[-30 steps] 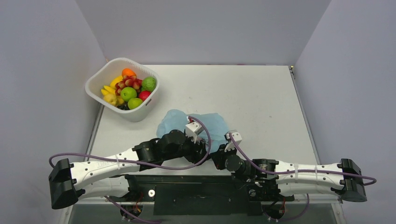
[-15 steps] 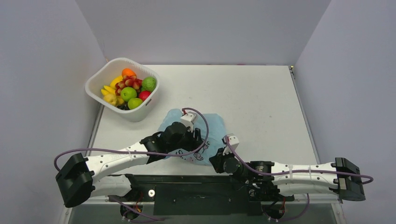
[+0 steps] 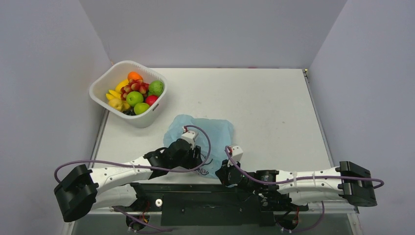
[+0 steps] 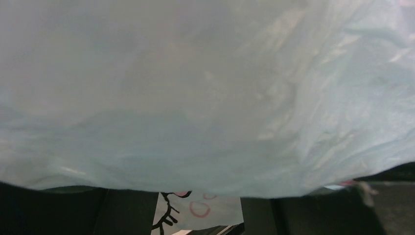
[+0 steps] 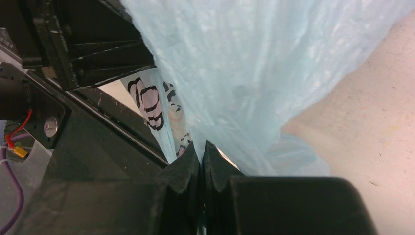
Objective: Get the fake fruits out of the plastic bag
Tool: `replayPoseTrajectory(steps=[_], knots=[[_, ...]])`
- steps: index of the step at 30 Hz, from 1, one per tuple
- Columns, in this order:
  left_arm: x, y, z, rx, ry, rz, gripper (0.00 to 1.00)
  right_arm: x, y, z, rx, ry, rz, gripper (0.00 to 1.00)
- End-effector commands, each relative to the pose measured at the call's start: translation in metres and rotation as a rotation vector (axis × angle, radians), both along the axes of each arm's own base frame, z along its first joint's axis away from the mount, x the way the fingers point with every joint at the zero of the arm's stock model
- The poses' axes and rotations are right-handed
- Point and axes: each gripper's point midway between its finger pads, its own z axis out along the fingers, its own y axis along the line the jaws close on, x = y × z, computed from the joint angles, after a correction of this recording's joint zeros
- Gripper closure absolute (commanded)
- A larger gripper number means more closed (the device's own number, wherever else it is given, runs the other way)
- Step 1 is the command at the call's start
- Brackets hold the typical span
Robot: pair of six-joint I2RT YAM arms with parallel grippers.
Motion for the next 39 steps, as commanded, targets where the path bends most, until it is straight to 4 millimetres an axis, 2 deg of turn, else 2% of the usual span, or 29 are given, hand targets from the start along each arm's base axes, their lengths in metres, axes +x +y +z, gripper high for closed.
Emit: replayPoseTrajectory(steps=[1,5,8,9,10,11,12,13,14,15,17,18,19,20,21,22,23,24,25,26,27,32,39], knots=[[0.003,0.017,0.008,0.013,-0.034,0.053,0.47,0.002,0.006,0.011,0.055,-0.015,-0.012,1.0],[0.012,0.009,0.029,-0.084,-0.075,0.062,0.38,0.003,0.004,0.011,0.055,-0.017,-0.02,1.0],[0.028,-0.013,0.05,-0.194,-0.111,0.051,0.32,0.004,0.001,0.012,0.063,-0.019,-0.033,1.0],[0.032,-0.021,0.059,-0.222,-0.119,0.04,0.32,0.005,-0.001,0.014,0.069,-0.021,-0.041,1.0],[0.037,-0.028,0.058,-0.229,-0.12,0.038,0.32,0.005,-0.003,0.015,0.071,-0.021,-0.045,1.0],[0.042,-0.037,0.069,-0.252,-0.134,0.026,0.32,0.006,-0.005,0.017,0.079,-0.023,-0.055,1.0],[0.047,-0.044,0.065,-0.244,-0.128,0.021,0.32,0.006,-0.007,0.018,0.081,-0.024,-0.06,1.0],[0.054,-0.053,0.075,-0.256,-0.145,0.013,0.32,0.007,-0.01,0.019,0.086,-0.026,-0.073,1.0],[0.058,-0.058,0.068,-0.235,-0.14,0.008,0.33,0.008,-0.012,0.019,0.088,-0.027,-0.079,1.0],[0.065,-0.066,0.076,-0.246,-0.157,0.008,0.33,0.009,-0.015,0.021,0.094,-0.029,-0.09,1.0],[0.077,-0.076,0.068,-0.22,-0.158,0.012,0.33,0.01,-0.021,0.022,0.099,-0.033,-0.11,1.0],[0.083,-0.083,0.075,-0.233,-0.172,0.013,0.33,0.011,-0.023,0.025,0.112,-0.034,-0.116,1.0],[0.087,-0.085,0.069,-0.216,-0.167,0.022,0.33,0.012,-0.026,0.024,0.105,-0.036,-0.125,1.0],[0.092,-0.091,0.077,-0.227,-0.186,0.022,0.33,0.012,-0.028,0.024,0.108,-0.035,-0.128,1.0],[0.095,-0.093,0.071,-0.209,-0.19,0.028,0.33,0.013,-0.029,0.024,0.109,-0.038,-0.136,1.0],[0.1,-0.098,0.077,-0.212,-0.211,0.028,0.33,0.013,-0.031,0.025,0.112,-0.038,-0.139,1.0],[0.104,-0.1,0.071,-0.19,-0.217,0.04,0.32,0.013,-0.032,0.025,0.111,-0.039,-0.142,1.0],[0.11,-0.102,0.074,-0.184,-0.236,0.048,0.32,0.013,-0.032,0.026,0.111,-0.041,-0.143,1.0],[0.112,-0.104,0.065,-0.16,-0.232,0.049,0.32,0.013,-0.033,0.025,0.112,-0.04,-0.144,1.0],[0.118,-0.106,0.068,-0.149,-0.251,0.056,0.32,0.013,-0.033,0.026,0.114,-0.041,-0.144,1.0],[0.119,-0.108,0.06,-0.124,-0.25,0.053,0.31,0.013,-0.033,0.026,0.114,-0.042,-0.145,1.0],[0.132,-0.115,0.056,-0.057,-0.308,0.067,0.3,0.013,-0.035,0.026,0.112,-0.042,-0.147,1.0],[0.142,-0.117,0.033,0.028,-0.322,0.058,0.29,0.015,-0.039,0.029,0.115,-0.05,-0.157,1.0]])
